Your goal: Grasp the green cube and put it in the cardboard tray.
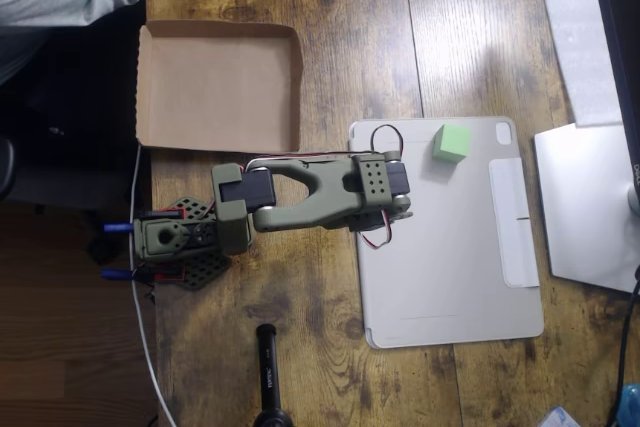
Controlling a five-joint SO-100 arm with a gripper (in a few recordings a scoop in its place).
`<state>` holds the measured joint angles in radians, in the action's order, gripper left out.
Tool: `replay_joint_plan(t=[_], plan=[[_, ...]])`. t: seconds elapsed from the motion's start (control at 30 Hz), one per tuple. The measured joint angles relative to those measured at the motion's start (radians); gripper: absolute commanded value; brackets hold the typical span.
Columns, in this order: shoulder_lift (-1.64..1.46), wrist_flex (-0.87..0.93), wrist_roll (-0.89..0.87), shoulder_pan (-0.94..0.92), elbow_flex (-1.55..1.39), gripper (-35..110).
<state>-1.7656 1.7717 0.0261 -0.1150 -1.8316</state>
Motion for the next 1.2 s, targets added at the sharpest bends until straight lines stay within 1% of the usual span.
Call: replay_joint_plan(t=[0.07, 0.17, 0.37, 1.03, 1.2], plan=[[-0.032, -0.006, -0.012, 0.006, 0.026, 0], [-0.064, -0.006, -0.060, 0.084, 0.037, 0], [-0.077, -0.006, -0.072, 0.107, 0.038, 0], [-0.078, -0.006, -0.087, 0.104, 0.067, 0], [0.110, -0.064, -0.123, 0.071, 0.278, 0]])
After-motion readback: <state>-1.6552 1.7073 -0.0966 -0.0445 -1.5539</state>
